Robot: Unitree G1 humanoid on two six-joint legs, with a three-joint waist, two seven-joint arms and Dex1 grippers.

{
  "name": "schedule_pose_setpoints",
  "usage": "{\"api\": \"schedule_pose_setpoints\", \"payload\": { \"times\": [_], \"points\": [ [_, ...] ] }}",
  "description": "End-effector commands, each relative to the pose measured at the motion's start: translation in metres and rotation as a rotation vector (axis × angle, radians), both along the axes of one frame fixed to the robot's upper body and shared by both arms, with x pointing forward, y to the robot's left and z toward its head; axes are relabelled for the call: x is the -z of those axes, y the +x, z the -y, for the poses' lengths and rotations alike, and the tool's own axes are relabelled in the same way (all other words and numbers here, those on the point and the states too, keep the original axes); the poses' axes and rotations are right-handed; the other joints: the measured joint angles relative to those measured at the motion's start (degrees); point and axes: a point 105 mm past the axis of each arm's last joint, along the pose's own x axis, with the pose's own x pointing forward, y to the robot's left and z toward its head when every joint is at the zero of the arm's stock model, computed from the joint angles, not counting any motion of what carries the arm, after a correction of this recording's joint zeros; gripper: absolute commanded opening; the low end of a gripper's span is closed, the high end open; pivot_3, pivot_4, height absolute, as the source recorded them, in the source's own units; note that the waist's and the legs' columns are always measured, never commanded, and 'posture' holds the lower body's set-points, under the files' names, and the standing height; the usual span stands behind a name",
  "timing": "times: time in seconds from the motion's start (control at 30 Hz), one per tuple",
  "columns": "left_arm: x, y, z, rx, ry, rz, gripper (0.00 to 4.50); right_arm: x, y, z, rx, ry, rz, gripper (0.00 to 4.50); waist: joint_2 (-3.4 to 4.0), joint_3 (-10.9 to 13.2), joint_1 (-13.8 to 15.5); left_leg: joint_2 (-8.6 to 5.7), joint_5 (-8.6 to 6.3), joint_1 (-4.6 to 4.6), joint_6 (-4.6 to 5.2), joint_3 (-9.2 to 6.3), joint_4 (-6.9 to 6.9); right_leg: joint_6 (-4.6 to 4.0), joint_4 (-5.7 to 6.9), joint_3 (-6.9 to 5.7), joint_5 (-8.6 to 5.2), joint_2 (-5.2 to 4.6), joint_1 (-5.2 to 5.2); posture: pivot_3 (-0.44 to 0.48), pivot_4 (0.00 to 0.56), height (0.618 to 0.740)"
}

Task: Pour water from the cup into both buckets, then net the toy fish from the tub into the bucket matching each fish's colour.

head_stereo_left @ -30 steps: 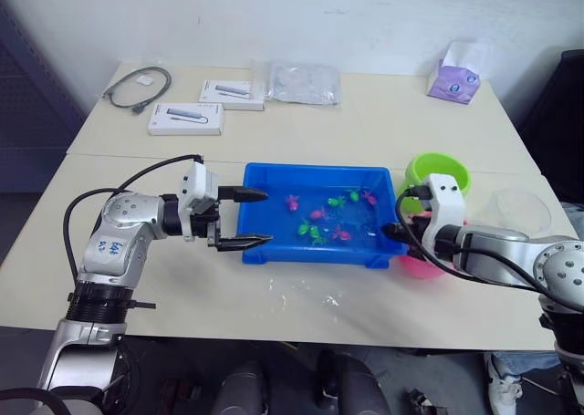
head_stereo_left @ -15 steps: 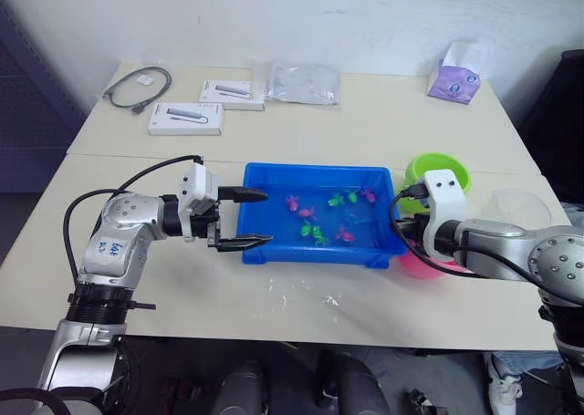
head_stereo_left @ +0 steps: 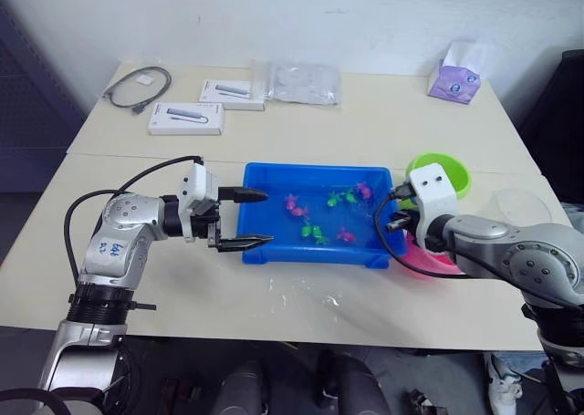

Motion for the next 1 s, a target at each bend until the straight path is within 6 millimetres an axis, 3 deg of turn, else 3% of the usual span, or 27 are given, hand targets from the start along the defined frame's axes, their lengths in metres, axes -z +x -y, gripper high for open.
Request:
{"api": "schedule_pose_setpoints", "payload": {
  "times": [0.03, 0.57, 0.8, 1.0],
  "points": [
    [-0.004, -0.002, 0.001, 0.005, -0.011, 0.030, 4.45, -0.015, 0.000, -0.004, -0.032, -0.002, 0.072, 0.00, 0.00, 0.00, -0.03, 0.00, 0.00, 0.00, 0.00, 0.00, 0.00, 0.00, 0.01, 0.00, 0.00, 0.00, 0.00, 0.000, 0.150, 0.740],
    [-0.005, -0.002, 0.000, 0.000, -0.008, 0.031, 4.45, -0.018, -0.018, -0.004, -0.226, -0.141, 0.109, 0.00, 0.01, 0.01, -0.39, -0.01, 0.00, 0.01, 0.00, 0.00, -0.03, 0.00, 0.00, -0.01, 0.00, 0.02, -0.02, 0.000, 0.150, 0.740],
    [-0.005, -0.002, 0.000, 0.001, -0.006, 0.029, 4.45, -0.018, -0.025, -0.001, -0.260, -0.102, 0.085, 0.00, 0.01, 0.01, -0.36, -0.02, 0.00, 0.02, 0.00, 0.02, -0.03, 0.00, 0.01, -0.14, 0.00, 0.03, -0.02, 0.000, 0.150, 0.740],
    [-0.005, -0.002, 0.000, 0.003, -0.004, 0.026, 4.45, -0.020, -0.030, 0.003, -0.246, 0.044, 0.054, 0.00, 0.01, 0.01, -0.12, -0.02, 0.00, 0.02, 0.00, 0.00, -0.03, 0.00, 0.00, -0.16, 0.00, 0.03, -0.01, 0.000, 0.150, 0.740]
  ]
}}
